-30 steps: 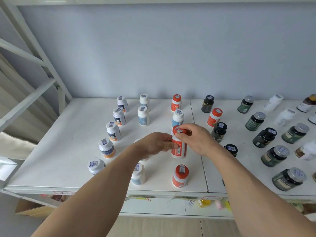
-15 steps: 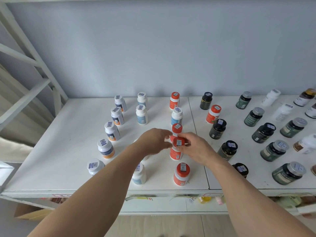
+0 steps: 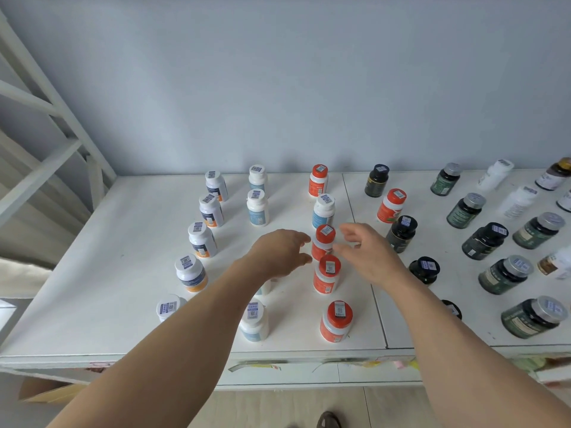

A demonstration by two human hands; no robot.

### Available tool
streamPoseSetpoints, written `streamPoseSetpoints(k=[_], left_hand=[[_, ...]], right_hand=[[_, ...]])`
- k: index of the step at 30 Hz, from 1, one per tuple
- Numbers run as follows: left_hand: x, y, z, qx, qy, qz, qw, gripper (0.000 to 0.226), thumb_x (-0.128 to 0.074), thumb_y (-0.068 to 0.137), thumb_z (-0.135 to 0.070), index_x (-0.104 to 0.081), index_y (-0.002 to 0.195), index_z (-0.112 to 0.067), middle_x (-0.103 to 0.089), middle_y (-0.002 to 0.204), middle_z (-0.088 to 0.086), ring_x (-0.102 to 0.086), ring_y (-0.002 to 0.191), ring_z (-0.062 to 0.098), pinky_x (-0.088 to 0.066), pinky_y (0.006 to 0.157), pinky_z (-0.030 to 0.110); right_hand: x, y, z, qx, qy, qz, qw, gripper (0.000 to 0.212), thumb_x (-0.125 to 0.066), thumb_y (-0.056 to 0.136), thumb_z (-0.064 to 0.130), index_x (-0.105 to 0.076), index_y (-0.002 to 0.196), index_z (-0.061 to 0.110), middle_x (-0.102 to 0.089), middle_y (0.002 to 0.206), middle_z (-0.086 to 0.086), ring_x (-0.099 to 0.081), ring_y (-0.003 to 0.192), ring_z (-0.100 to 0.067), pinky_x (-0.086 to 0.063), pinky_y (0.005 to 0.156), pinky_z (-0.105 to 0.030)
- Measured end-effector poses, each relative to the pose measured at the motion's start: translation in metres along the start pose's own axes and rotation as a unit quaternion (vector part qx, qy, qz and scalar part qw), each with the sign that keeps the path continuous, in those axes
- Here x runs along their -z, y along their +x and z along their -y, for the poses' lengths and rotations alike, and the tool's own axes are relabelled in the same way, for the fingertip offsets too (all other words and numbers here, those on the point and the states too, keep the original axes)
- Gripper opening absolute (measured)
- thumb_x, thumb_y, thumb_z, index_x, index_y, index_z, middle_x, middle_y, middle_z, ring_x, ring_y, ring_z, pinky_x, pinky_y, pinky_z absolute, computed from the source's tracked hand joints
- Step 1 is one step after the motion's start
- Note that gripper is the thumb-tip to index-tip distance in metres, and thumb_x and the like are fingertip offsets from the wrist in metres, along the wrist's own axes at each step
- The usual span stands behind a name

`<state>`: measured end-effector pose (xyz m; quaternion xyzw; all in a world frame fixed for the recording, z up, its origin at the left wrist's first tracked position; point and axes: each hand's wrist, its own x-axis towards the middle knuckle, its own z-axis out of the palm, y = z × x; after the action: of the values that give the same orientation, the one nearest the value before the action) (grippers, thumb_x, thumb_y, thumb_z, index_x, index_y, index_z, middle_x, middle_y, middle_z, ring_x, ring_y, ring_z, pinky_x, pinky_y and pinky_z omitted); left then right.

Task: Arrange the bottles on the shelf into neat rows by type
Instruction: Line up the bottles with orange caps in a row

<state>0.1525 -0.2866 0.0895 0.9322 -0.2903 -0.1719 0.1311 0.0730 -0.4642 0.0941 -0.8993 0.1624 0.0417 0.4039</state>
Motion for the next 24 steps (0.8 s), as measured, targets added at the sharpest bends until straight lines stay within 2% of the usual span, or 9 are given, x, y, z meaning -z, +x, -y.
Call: streamPoseSetpoints(k=[2,6,9,17,21,24], left_hand=[[0.003,0.006,0.002,0.003,0.039,-0.003,0.999,0.053,-0.057,0.094,-0.041,-0.044,0.143,-0.025,-0.054,0.141,-0.003,-0.052,0.125,0.019,-0.045,0.100,0.032],[0.011,0.022,0.004,0.008,0.064,-0.005,0.998,0.055,-0.057,0.094,-0.042,-0.041,0.144,-0.025,-0.050,0.143,-0.002,-0.051,0.126,0.020,-0.044,0.100,0.033],[0.012,0.033,0.004,0.022,0.058,0.023,0.998,0.058,-0.058,0.093,-0.043,-0.040,0.145,-0.025,-0.050,0.144,-0.002,-0.049,0.129,0.021,-0.042,0.102,0.034],[0.015,0.050,0.000,0.038,-0.106,0.077,0.991,0.061,-0.067,0.087,-0.042,-0.046,0.141,-0.023,-0.057,0.137,-0.004,-0.055,0.122,0.016,-0.043,0.105,0.031],[0.020,0.057,-0.001,0.034,-0.181,0.077,0.980,0.046,-0.069,0.085,-0.041,-0.059,0.128,-0.028,-0.065,0.124,-0.006,-0.059,0.113,0.015,-0.046,0.101,0.033],[0.022,0.060,0.002,0.030,-0.220,0.085,0.971,0.042,-0.069,0.086,-0.040,-0.062,0.126,-0.026,-0.067,0.121,-0.004,-0.061,0.109,0.017,-0.047,0.100,0.034]], right_hand=[[0.004,0.013,0.006,0.011,-0.015,0.004,1.000,0.051,-0.060,0.092,0.035,-0.041,0.139,0.031,-0.045,0.144,0.007,-0.046,0.128,-0.016,-0.039,0.098,-0.034],[0.002,0.039,0.011,0.015,-0.071,0.090,0.993,0.060,-0.062,0.091,0.034,-0.033,0.144,0.034,-0.038,0.150,0.006,-0.040,0.136,-0.021,-0.036,0.106,-0.043],[-0.001,0.049,0.009,0.021,-0.095,0.138,0.986,0.061,-0.063,0.091,0.031,-0.033,0.144,0.034,-0.038,0.150,0.004,-0.041,0.135,-0.023,-0.036,0.107,-0.044],[0.013,0.065,0.010,0.042,-0.063,0.125,0.989,0.057,-0.058,0.092,0.039,-0.035,0.144,0.033,-0.043,0.147,0.004,-0.044,0.133,-0.021,-0.037,0.106,-0.039],[0.021,0.069,0.019,0.042,-0.034,0.117,0.992,0.058,-0.059,0.092,0.039,-0.036,0.144,0.031,-0.045,0.146,0.003,-0.046,0.130,-0.021,-0.039,0.104,-0.035],[0.022,0.071,0.021,0.040,-0.037,0.110,0.992,0.056,-0.061,0.090,0.040,-0.040,0.142,0.031,-0.048,0.143,0.004,-0.049,0.127,-0.020,-0.042,0.101,-0.035]])
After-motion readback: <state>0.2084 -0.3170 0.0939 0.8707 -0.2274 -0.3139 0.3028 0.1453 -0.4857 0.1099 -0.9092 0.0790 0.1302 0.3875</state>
